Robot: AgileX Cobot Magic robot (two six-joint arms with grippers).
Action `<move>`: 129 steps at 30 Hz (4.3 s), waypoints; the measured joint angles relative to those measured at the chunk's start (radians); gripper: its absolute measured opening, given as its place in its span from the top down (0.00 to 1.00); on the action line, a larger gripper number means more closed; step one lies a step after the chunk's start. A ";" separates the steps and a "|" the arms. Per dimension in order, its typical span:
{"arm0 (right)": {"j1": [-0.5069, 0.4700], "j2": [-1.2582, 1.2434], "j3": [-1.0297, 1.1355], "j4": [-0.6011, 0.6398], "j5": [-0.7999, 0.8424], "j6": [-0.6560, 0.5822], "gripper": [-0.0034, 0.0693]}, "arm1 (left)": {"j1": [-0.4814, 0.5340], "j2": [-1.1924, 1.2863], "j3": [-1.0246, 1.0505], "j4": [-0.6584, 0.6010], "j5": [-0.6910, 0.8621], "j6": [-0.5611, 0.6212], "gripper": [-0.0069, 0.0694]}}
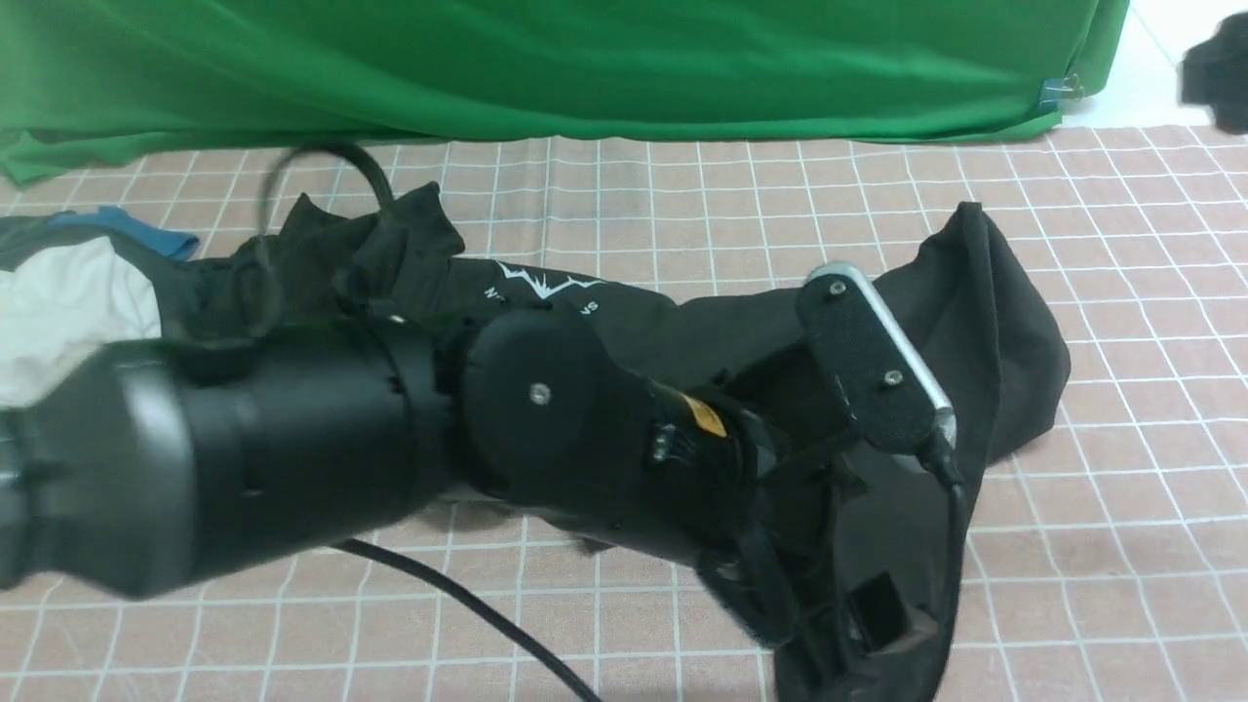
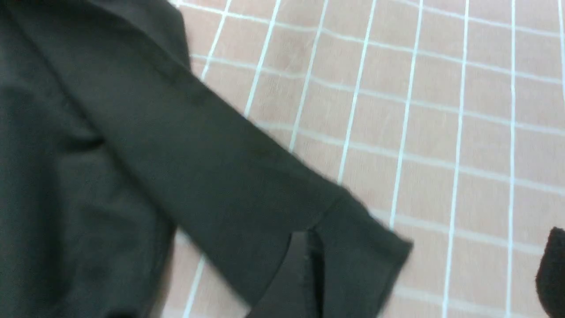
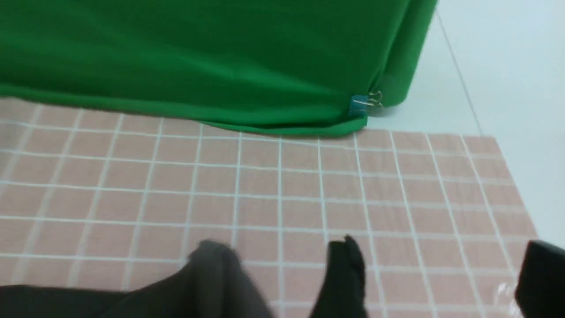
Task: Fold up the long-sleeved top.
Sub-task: Spread the long sleeves with your arms and place them on the tabletop
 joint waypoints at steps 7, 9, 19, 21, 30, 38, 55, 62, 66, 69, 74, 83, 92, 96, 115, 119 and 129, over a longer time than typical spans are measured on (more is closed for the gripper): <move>0.247 -0.028 -0.004 0.238 0.302 -0.155 0.59 | 0.165 -0.277 -0.007 0.556 0.279 -0.593 0.36; 0.399 0.022 -0.004 0.270 0.326 -0.181 0.64 | 0.259 -0.387 -0.008 0.608 0.366 -0.671 0.64; 0.876 0.504 -0.289 0.216 0.265 -0.256 0.56 | 0.431 -0.688 -0.008 0.608 0.536 -0.708 0.89; 0.892 0.606 -0.423 0.201 0.314 -0.267 0.52 | 0.434 -0.718 -0.008 0.598 0.552 -0.708 0.89; 0.894 0.942 -0.864 0.135 0.515 -0.263 0.34 | 0.435 -0.748 -0.008 0.589 0.663 -0.708 0.89; 0.896 1.037 -0.891 0.142 0.514 -0.263 0.31 | 0.435 -0.748 -0.008 0.587 0.668 -0.707 0.89; 0.905 1.046 -0.892 -0.055 0.511 -0.272 0.88 | 0.435 -0.748 -0.008 0.568 0.678 -0.675 0.89; 0.907 0.855 -0.877 -0.049 0.726 -0.293 0.88 | 0.364 -0.770 -0.008 0.625 0.682 -0.613 0.89; 0.907 0.683 -0.790 -0.050 0.766 -0.292 0.88 | 0.346 -0.787 -0.008 0.681 0.684 -0.609 0.89; 0.907 0.514 -0.665 -0.052 0.768 -0.264 0.88 | 0.346 -0.789 -0.008 0.697 0.674 -0.632 0.89; 0.908 0.197 -0.374 -0.080 0.777 -0.177 0.88 | 0.346 -0.789 -0.008 0.699 0.651 -0.651 0.89; 0.894 -0.274 0.049 -0.161 0.784 0.031 0.88 | 0.346 -0.774 -0.008 0.686 0.640 -0.644 0.89; 0.623 -0.593 0.291 -0.165 0.792 0.095 0.88 | 0.346 -0.557 -0.008 0.588 0.576 -0.604 0.89; 0.539 -0.602 0.306 -0.125 0.792 0.058 0.88 | 0.349 -0.419 -0.008 0.571 0.513 -0.585 0.89; 0.523 -0.602 0.306 -0.041 0.714 -0.003 0.88 | 0.759 0.321 -0.219 0.274 0.092 -0.440 0.28; 0.523 -0.602 0.306 -0.025 0.707 -0.006 0.88 | 0.759 0.410 -0.285 0.242 0.090 -0.405 0.21; 0.523 -0.602 0.306 -0.021 0.694 -0.008 0.88 | 0.759 0.492 -0.319 0.216 0.088 -0.361 0.60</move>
